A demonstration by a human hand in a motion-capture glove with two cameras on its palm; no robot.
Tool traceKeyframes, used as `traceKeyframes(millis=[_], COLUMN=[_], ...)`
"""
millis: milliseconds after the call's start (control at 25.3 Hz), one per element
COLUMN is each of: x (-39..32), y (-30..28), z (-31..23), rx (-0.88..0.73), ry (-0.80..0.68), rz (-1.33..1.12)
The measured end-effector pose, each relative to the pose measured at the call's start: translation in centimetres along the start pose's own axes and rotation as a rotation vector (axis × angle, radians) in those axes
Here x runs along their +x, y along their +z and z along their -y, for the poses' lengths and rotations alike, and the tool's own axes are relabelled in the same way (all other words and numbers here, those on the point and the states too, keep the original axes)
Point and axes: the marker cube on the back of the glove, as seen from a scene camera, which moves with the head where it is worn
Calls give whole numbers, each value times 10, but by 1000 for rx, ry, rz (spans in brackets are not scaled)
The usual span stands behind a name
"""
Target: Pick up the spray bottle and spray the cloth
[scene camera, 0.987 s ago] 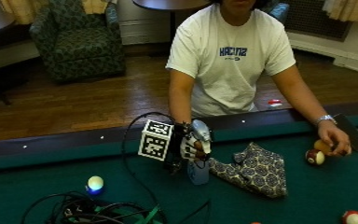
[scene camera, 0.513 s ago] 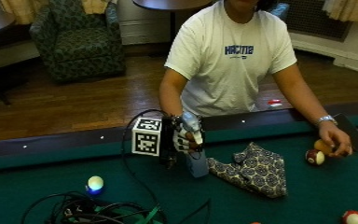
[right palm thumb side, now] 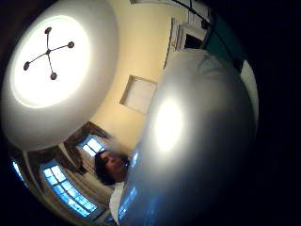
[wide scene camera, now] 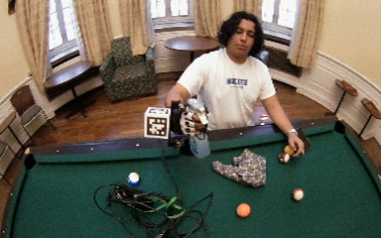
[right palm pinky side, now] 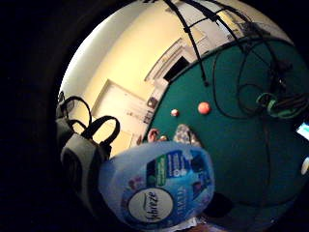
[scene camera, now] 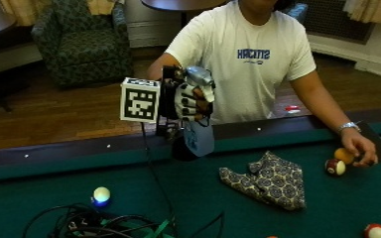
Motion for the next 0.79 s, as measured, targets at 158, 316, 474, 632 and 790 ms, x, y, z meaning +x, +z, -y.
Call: traceKeyframes(millis=[158,316,474,632,790], x=[-27,-58,-94,-119,-128], y=[-6,-10,-12,-9,-3], z=[18,36,55,70,80], rx=[-36,-86,-118,-144,-191], ry=[-20,-53,-70,-81,-47], rz=[-53,-95,-123,-132,-151])
